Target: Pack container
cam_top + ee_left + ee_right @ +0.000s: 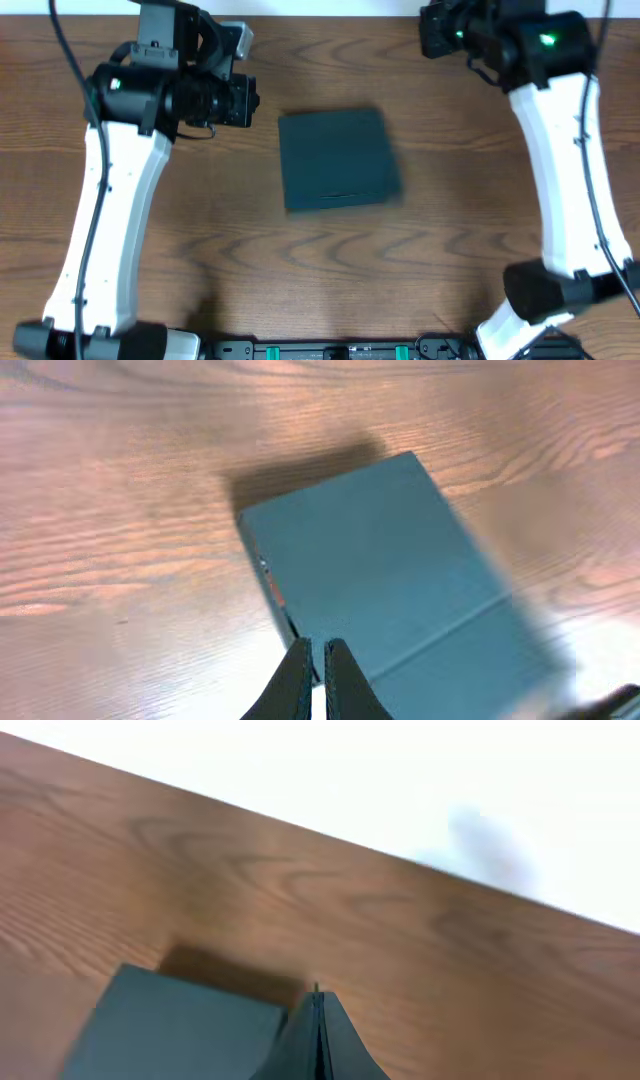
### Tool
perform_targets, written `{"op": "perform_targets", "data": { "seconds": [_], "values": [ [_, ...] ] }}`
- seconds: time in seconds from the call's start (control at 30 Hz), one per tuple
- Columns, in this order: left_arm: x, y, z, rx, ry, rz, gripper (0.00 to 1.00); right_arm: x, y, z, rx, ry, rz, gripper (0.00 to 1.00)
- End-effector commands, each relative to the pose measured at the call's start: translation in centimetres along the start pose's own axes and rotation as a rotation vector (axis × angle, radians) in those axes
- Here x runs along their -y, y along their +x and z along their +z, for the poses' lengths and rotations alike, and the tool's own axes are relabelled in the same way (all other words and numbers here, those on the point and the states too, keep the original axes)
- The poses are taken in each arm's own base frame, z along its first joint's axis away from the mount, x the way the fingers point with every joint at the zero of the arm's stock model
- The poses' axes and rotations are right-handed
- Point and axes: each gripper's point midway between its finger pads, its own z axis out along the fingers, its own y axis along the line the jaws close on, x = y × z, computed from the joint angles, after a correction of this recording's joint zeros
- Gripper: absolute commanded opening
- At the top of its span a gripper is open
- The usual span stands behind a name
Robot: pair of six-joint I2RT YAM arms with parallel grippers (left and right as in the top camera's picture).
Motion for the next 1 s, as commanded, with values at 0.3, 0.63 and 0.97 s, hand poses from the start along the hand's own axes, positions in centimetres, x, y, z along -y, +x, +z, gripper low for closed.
{"op": "perform_targets", "data": {
  "seconds": [0.3,0.63,0.97],
  "values": [
    [-1.3,3.5,7.7,-0.188,-0.093,0.056,0.06,-5.9,11.6,7.3,-0.409,-0.221,0.008,0.01],
    [-0.8,9.0,18.1,-0.441,-0.061,0.127,0.06,-8.6,22.5,12.4,-0.666,-0.263,-0.001,0.01],
    [-1.6,13.8,22.5,-0.626,-0.067,0.111,0.06,-8.6,28.4,13.9,-0.753,-0.264,0.004,0.01]
  ]
}}
